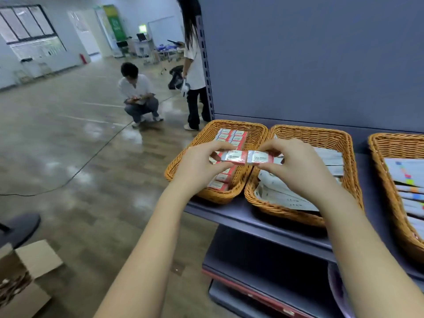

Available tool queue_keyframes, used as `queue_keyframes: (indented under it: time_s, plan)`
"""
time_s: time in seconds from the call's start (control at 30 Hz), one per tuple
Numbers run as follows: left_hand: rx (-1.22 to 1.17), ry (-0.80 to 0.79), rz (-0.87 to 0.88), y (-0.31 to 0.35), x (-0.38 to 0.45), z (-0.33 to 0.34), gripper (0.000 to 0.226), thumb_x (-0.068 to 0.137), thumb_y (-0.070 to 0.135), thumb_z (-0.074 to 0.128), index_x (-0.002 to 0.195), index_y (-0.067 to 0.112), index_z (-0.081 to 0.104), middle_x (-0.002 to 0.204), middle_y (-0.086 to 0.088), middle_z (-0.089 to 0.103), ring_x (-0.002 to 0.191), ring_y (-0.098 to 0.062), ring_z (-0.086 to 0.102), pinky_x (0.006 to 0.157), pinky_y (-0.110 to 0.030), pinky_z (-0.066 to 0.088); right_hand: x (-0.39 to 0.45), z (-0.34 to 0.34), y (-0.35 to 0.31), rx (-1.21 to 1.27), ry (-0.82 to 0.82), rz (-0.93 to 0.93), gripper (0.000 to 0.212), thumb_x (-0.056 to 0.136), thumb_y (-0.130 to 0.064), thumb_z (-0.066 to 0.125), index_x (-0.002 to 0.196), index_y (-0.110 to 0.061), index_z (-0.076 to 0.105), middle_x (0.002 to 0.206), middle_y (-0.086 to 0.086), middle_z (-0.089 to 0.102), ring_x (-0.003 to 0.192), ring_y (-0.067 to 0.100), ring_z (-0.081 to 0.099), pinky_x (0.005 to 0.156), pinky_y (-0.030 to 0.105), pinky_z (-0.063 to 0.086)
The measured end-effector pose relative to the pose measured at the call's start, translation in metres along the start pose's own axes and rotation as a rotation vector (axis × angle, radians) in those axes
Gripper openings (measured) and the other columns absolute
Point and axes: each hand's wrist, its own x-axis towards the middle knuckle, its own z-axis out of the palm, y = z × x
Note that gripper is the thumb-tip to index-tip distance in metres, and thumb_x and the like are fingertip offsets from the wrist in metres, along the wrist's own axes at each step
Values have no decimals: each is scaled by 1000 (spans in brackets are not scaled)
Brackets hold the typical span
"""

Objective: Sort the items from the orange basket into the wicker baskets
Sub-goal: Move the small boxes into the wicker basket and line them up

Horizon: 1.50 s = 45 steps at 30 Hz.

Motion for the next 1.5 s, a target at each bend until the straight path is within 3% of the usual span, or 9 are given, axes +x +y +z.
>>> queue_keyframes:
  time_s: [0.13,0.3,0.5,0.7,0.9,1.03,1.23,1.5]
  plan:
    - [-10,-36,-20,-32,18,-8,32,82,26,73,111,35,65,97,27,57,80,7,54,69,-8,42,26,18,-9,-56,-26,35,30,84,-28,68,114,-21,64,106,-10,64,102,19,51,76,28,35]
    - [136,-130,-48,-62,45,-7,35,83,31,70,116,33,61,113,15,59,92,-5,51,77,-23,43,59,35,-14,-142,-143,98,37,85,-30,66,120,-18,60,119,-2,61,104,14,53,78,24,38]
    - [316,-257,14,-85,70,0,37,83,40,67,119,32,60,126,9,52,119,-10,40,95,-31,41,79,55,-12,-242,-271,152,38,86,-35,65,119,-19,59,107,-5,47,96,10,44,78,22,37]
    - [331,-380,129,-102,80,5,38,88,38,62,124,27,56,119,5,47,116,-12,40,93,-28,39,84,76,-22,-294,-383,207,39,85,-39,65,119,-22,58,101,-8,38,92,7,39,79,21,37]
    - [295,-388,207,-118,82,3,34,88,39,61,117,24,50,117,5,50,108,-13,46,83,-27,41,84,94,-35,-315,-313,340,37,85,-35,66,120,-22,59,115,-4,51,106,13,49,88,26,42]
    - [262,-374,237,-123,87,3,30,88,36,62,112,20,51,113,3,51,100,-14,50,79,-26,44,81,106,-41,-286,-225,414,34,84,-31,67,116,-21,60,103,-5,48,97,13,50,84,26,42]
    - [183,-401,267,-126,90,4,30,90,30,62,116,19,52,125,1,43,106,-15,51,80,-22,41,77,117,-47,-267,-114,485,30,86,-28,66,114,-19,60,111,-3,47,100,17,53,85,27,44]
    - [181,-412,323,-128,93,4,24,91,28,60,113,19,55,119,2,50,104,-13,51,83,-25,45,76,125,-48,-319,-65,508,26,89,-24,62,113,-16,58,111,1,49,102,20,54,84,29,43]
